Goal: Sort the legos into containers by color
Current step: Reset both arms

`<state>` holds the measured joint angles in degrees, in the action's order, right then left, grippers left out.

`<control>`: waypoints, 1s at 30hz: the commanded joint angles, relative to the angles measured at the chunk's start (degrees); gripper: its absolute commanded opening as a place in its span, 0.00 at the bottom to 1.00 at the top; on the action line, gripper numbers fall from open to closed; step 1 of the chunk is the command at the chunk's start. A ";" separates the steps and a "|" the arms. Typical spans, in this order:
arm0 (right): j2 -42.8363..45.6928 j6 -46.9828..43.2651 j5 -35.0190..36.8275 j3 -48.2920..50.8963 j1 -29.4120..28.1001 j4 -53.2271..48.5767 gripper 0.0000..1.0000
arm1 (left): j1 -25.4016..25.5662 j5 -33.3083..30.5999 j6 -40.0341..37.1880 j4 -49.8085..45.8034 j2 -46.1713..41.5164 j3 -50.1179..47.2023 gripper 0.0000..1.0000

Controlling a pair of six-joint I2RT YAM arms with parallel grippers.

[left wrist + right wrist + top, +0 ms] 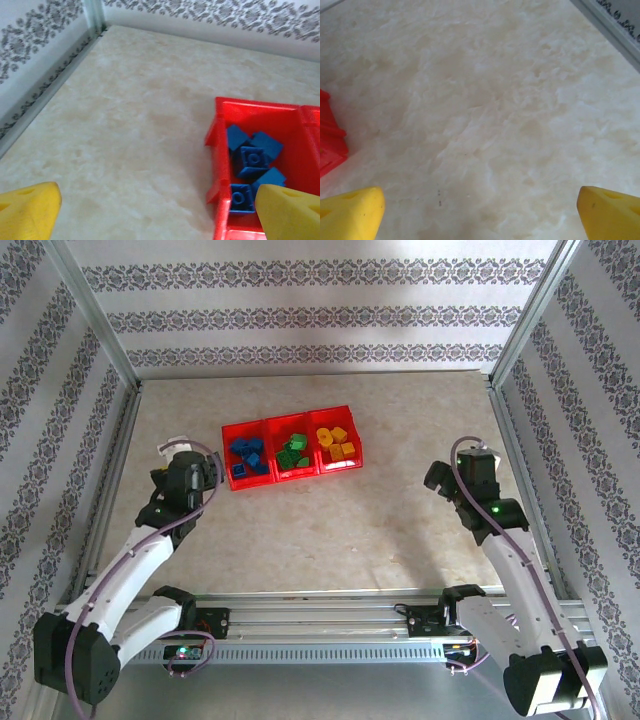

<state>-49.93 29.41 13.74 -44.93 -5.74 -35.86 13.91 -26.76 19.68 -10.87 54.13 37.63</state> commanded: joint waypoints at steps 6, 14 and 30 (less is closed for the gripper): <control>-1.25 -8.60 6.44 5.35 2.00 8.87 0.98 | -6.64 0.73 -0.37 6.45 -2.19 -6.19 1.00; -0.66 -18.14 8.57 13.26 2.13 26.16 0.98 | -12.68 7.68 -3.48 11.45 6.81 -6.73 1.00; 5.25 -26.29 10.47 24.89 3.19 47.63 0.98 | -13.14 17.59 -14.50 45.56 19.68 -15.72 1.00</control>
<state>-45.74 4.19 23.35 -21.21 -3.09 6.20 1.67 -12.23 8.16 23.51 72.31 23.20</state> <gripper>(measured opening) 0.983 0.994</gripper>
